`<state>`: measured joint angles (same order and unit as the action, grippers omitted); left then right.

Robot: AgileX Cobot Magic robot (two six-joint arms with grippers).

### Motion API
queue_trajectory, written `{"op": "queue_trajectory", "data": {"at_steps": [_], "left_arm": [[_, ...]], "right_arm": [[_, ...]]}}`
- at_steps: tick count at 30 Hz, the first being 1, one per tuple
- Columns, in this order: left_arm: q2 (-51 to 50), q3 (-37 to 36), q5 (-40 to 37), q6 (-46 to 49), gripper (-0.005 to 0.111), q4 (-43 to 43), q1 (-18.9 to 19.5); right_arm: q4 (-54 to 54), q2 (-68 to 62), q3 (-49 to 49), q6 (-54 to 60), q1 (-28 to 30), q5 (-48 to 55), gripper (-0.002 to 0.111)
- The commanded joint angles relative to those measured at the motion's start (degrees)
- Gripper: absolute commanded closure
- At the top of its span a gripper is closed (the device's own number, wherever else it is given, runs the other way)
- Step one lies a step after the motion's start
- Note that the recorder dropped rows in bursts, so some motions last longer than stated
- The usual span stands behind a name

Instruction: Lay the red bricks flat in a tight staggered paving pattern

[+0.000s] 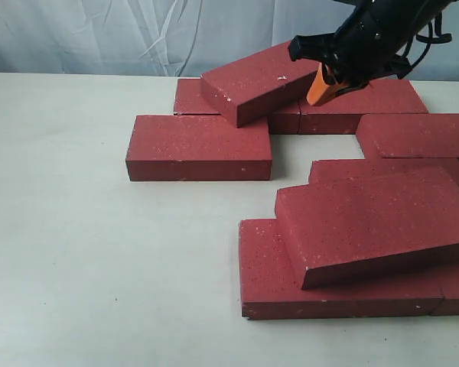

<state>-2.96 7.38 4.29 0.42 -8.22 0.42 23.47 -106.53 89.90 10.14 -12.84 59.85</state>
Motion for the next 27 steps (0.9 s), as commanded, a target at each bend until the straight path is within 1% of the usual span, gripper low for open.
{"op": "queue_trajectory", "data": {"at_steps": [1,4,7,9,10,12,15,19,24,27], "left_arm": [[-8.6,7.7,-5.9,0.7,0.107,3.8,0.0],[-16.1,12.6,-8.9,0.7,0.107,6.2,0.0],[-23.9,16.2,-9.2,1.1,0.107,7.1,0.0],[-27.5,17.2,-7.5,1.1,0.107,8.2,0.0],[-29.2,17.2,-5.3,1.1,0.107,8.5,0.0],[-31.3,17.2,-3.1,1.2,0.107,9.3,0.0],[-33.4,17.1,-3.3,1.1,0.107,9.1,0.0],[-34.5,17.0,-6.8,1.0,0.107,9.0,0.0],[-37.9,17.8,-9.2,-0.4,0.107,8.9,0.0],[-41.6,20.5,-14.3,-0.4,0.107,8.2,0.0]], "right_arm": [[0.3,1.2,-0.1,0.1,0.4,0.6,0.109],[-0.1,1.4,-0.1,0.1,0.4,1.1,0.109],[0.1,1.8,-0.1,0.2,0.4,0.9,0.109],[0.5,1.8,-0.1,0.2,0.4,0.1,0.109],[0.5,1.8,-0.1,0.2,0.4,-0.3,0.109],[0.8,1.8,-0.1,0.2,0.4,-0.5,0.109],[0.8,1.8,-0.1,0.2,0.4,-0.5,0.109],[-1.2,1.9,-0.1,0.2,0.4,-0.4,0.109],[-3.9,1.9,-0.1,0.2,0.4,-0.5,0.109],[-3.9,1.9,-0.1,0.2,0.4,-0.4,0.109]]}}
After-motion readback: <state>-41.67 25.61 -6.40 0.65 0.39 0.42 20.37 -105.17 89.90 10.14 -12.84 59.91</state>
